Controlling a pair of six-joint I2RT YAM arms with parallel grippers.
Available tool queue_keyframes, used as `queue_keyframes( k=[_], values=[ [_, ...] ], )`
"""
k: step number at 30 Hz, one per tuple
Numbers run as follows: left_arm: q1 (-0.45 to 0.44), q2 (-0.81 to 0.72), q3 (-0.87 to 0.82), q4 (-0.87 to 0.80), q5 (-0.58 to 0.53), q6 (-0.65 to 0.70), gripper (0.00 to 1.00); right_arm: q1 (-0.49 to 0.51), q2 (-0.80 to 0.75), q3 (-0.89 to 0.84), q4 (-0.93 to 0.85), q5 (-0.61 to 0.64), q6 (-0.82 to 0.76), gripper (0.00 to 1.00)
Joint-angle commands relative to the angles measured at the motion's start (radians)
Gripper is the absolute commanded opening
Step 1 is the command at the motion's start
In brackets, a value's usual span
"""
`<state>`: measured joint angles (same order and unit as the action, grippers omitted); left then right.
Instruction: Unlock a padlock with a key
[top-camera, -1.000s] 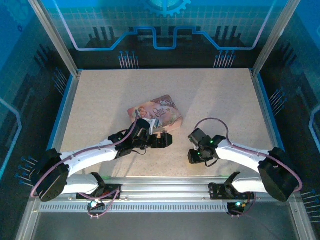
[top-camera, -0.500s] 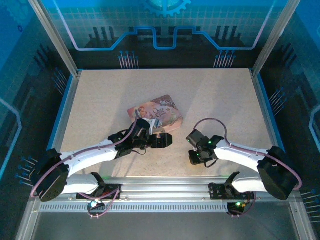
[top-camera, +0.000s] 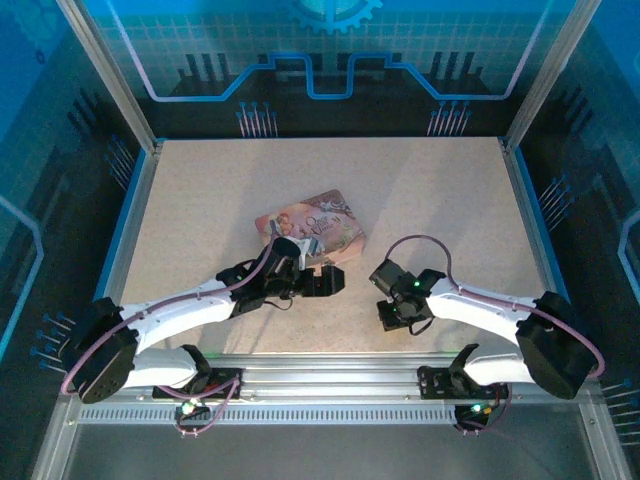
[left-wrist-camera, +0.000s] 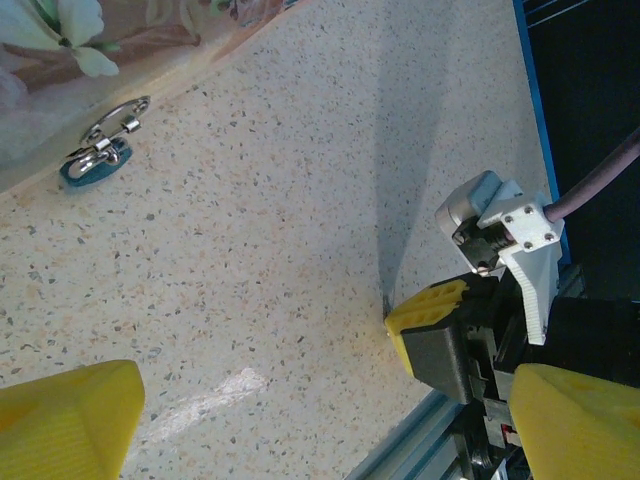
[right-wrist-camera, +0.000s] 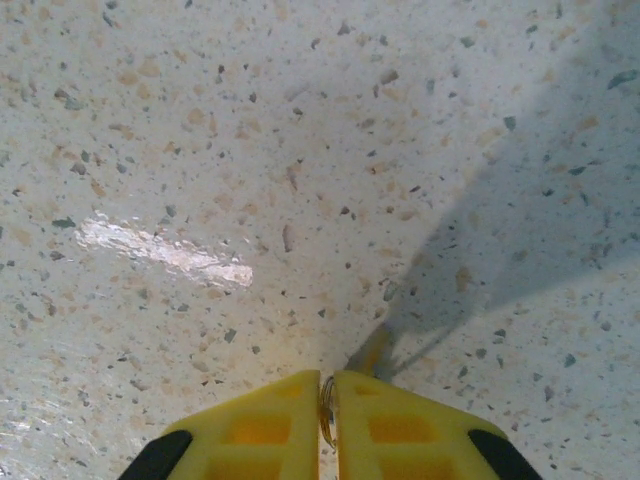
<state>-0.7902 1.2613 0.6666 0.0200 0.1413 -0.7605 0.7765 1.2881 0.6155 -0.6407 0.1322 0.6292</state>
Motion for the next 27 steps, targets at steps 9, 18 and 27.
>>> queue_keyframes(
  k=[9,18,27],
  values=[
    [0.000,-0.017,0.031,-0.013,-0.019,-0.011,0.96,0.021,-0.022,0.037,-0.045,0.032,0.002,0.04],
    [0.060,-0.040,-0.043,0.136,0.072,-0.240,0.96,0.032,-0.119,0.101,-0.035,0.040,-0.034,0.03],
    [0.088,-0.068,-0.161,0.401,0.104,-0.534,0.95,0.033,-0.224,0.174,0.053,0.001,-0.022,0.03]
  ],
)
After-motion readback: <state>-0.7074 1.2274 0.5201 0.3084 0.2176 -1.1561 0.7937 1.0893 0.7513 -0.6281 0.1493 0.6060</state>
